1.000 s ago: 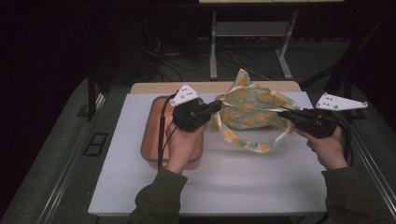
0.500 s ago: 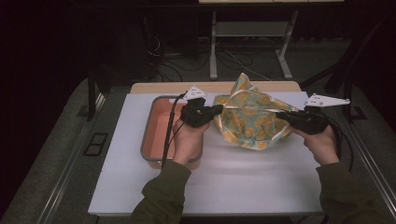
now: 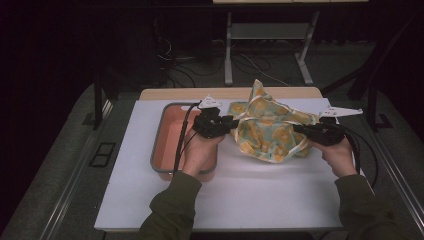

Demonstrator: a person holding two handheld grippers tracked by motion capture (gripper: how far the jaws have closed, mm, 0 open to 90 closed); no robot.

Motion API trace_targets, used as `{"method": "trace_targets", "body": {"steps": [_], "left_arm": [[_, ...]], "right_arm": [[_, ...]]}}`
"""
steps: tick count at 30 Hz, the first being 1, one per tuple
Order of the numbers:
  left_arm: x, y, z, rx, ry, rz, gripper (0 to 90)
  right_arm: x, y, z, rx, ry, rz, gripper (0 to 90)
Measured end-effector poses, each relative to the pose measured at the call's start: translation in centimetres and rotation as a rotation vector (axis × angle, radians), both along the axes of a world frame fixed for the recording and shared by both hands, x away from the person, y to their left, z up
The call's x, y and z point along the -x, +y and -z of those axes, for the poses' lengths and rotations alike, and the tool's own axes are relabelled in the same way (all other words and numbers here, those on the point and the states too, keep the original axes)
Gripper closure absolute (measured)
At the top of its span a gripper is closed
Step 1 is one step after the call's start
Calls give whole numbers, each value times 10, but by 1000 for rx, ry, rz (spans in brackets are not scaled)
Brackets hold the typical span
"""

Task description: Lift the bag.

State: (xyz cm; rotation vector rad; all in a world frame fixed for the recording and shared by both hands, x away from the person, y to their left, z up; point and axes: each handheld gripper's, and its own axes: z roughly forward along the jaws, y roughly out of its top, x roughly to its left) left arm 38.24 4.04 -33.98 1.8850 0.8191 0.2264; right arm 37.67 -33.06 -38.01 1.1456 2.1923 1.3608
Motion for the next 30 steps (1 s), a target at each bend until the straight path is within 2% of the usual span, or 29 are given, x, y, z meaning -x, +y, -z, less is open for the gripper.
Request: {"method": "trace_targets", "body": {"steps": [5,12,15,17,21,23,25,30], "left_arm": [[7,10,0,15,-16,42,461],[27,28,-1,16,-55,80,330],[35,37,1,16,-62,97,270],[40,41,1,-5,-68,101,226],[54,56,4,2,-86,116,165],[61,65,6,7,-100,110,147],[68,75,9,8,-131,97,135],[85,96,11,3,-164,90,94]], "right_arm": [[1,0,2,6,13,-13,781],[14,0,-8,-44,26,-80,453],[24,2,-13,-36,15,-90,343],[31,3,-16,-38,7,-97,287],[46,2,-19,-35,-5,-111,242],[53,0,-19,-42,-7,-105,231],[60,-2,-18,-48,-14,-103,217],[75,-4,-12,-60,-20,-120,197]]}}
